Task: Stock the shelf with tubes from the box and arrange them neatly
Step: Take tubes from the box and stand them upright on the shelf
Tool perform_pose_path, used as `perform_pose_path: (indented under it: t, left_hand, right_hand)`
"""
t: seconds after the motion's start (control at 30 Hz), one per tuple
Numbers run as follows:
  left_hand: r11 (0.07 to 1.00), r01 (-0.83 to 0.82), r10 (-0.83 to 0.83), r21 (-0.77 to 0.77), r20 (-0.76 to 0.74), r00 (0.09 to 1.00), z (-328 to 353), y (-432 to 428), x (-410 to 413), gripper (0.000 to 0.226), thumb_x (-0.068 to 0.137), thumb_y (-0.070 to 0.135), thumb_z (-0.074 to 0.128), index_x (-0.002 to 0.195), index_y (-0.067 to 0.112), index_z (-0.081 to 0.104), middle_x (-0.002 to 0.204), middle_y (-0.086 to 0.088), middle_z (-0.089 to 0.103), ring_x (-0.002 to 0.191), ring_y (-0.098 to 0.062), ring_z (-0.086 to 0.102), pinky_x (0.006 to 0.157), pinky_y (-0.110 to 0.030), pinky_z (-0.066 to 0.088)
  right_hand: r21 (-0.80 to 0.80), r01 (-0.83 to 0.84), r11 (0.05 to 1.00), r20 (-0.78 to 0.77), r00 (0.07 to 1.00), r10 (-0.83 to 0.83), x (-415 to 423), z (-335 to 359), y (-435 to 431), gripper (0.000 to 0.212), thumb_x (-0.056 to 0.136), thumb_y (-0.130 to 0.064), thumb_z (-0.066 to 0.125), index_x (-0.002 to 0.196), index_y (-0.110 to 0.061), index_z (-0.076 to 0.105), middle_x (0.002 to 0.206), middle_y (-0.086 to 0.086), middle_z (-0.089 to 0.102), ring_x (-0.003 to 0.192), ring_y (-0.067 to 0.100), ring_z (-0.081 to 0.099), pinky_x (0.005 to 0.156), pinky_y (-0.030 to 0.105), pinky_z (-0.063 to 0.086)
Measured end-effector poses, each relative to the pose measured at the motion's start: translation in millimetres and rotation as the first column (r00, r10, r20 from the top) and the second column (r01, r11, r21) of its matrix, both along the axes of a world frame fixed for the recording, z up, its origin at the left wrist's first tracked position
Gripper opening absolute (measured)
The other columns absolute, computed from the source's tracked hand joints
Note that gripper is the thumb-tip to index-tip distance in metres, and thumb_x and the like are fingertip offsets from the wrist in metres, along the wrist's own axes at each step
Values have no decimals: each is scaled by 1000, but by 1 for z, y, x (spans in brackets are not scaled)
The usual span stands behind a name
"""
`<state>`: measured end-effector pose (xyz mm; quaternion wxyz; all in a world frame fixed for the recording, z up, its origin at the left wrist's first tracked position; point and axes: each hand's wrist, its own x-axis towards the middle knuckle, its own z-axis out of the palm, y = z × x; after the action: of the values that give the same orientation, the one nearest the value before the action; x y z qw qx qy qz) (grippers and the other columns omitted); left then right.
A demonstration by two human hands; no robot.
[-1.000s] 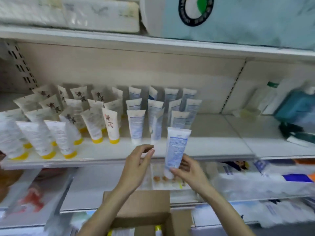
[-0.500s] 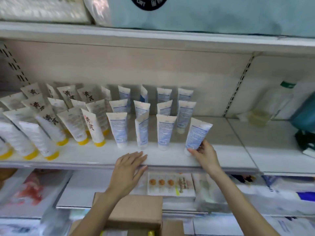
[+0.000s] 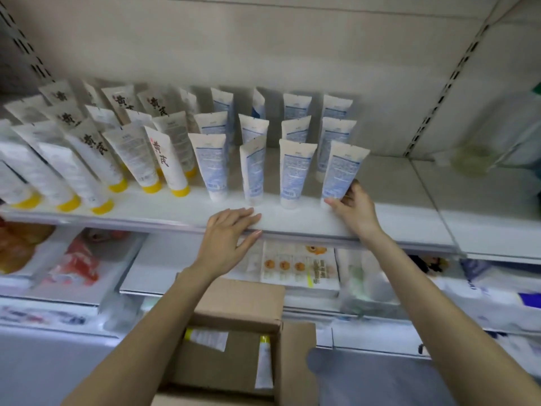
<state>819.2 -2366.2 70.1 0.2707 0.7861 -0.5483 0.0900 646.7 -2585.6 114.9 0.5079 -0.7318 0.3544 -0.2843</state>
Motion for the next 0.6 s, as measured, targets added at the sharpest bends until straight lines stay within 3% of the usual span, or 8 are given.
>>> perform_pose_path:
  t: [0.4, 0.6]
  left_hand:
    - [998, -1, 3, 62, -37, 999, 0, 3, 0, 49, 90, 55, 37, 124, 27, 60, 129, 7, 57, 118, -10, 47, 100, -26, 25]
    - [994, -8, 16, 105, -72, 997, 7, 5, -4, 59, 86, 61, 30, 127, 28, 58, 134, 7, 54, 124, -13, 46, 103, -28, 24]
  right_hand:
    - [-22, 0, 1000, -23, 1000, 0, 5, -10, -3, 38, 83, -14, 69, 115, -19, 48, 111, -4, 61, 105, 15, 61, 99, 39, 46]
    - [-71, 29, 997, -207, 977, -43, 6, -3, 1, 41, 87, -27, 65, 122, -8, 52, 119, 8, 64, 109, 24, 60, 96, 40, 47]
